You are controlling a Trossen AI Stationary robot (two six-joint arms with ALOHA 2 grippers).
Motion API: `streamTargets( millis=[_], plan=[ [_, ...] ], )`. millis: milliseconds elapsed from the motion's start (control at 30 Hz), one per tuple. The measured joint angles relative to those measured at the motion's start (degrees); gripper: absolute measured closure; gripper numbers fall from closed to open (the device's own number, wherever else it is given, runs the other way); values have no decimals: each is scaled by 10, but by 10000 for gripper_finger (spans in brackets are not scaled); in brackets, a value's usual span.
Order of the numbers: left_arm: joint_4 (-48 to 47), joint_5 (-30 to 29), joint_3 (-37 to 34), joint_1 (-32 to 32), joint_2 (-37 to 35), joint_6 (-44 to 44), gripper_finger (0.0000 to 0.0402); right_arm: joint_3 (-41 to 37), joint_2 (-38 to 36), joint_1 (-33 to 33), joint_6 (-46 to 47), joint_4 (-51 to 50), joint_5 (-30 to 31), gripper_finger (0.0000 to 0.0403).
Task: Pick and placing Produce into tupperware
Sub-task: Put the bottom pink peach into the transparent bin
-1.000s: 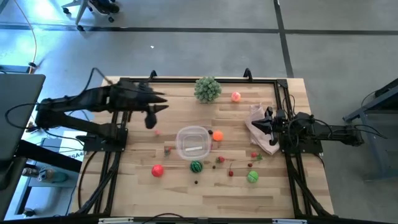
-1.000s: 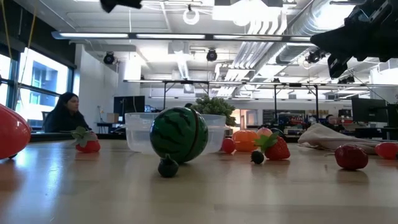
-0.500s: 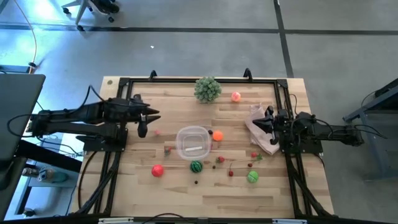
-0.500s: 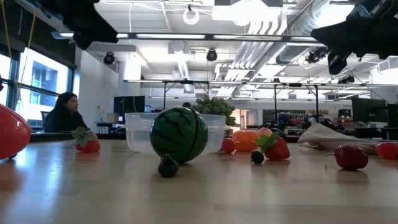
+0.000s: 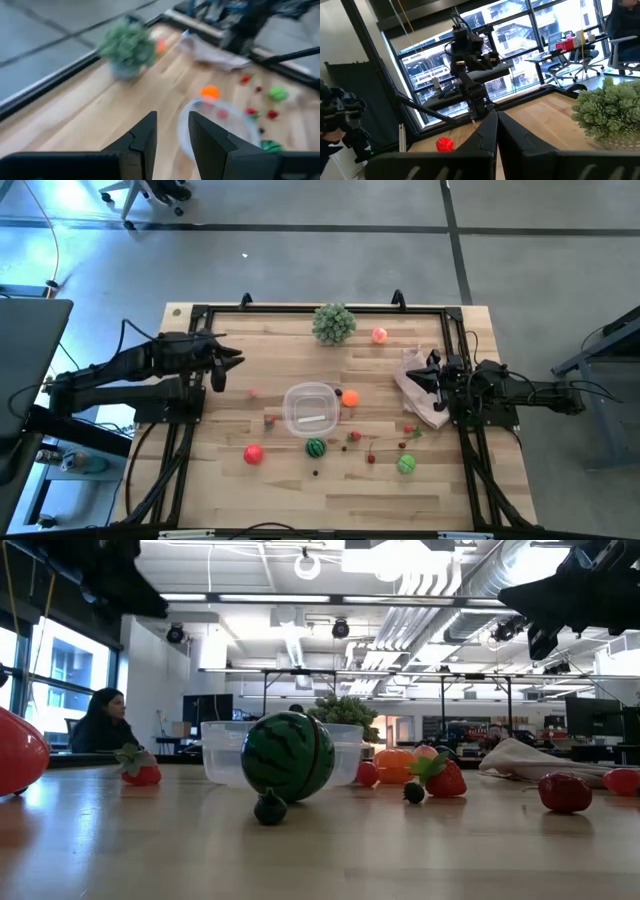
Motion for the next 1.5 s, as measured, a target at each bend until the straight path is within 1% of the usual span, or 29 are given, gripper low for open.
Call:
streamTargets(
  millis=[100,233,300,400,533,667,800,867,967,1033,1100,1233,1300,1500],
  plan=[
    [-43,42,0,39,7,-11,300,0,0,0,0,0,3,402],
    [-85,51,0,63,50,-27,300,0,0,0,-10,0,8,402],
    [-93,52,0,69,79,-57,300,0,0,0,-18,-2,7,402],
    [-94,57,0,73,126,-126,300,0,0,0,-20,-4,9,402],
    [-107,88,0,73,191,-172,300,0,0,0,-22,-8,10,402],
    [-120,98,0,73,250,-177,300,0,0,0,-63,-17,7,402],
    [-121,100,0,73,293,-163,300,0,0,0,-65,-17,7,399],
    [-121,100,0,73,306,-158,300,6,0,0,-68,-32,7,394],
    [-120,100,1,73,313,-149,300,39,5,0,-95,-80,14,386],
    [-121,101,1,73,315,-149,300,67,14,0,-127,-108,33,382],
    [-122,100,1,73,315,-146,300,91,26,0,-157,-136,37,377],
    [-123,100,1,73,315,-143,300,131,57,0,-227,-181,13,365],
    [-123,100,1,73,315,-143,300,146,74,0,-244,-214,3,359],
    [-127,102,1,73,315,-136,300,205,129,0,-204,-298,-2,349]
  ],
)
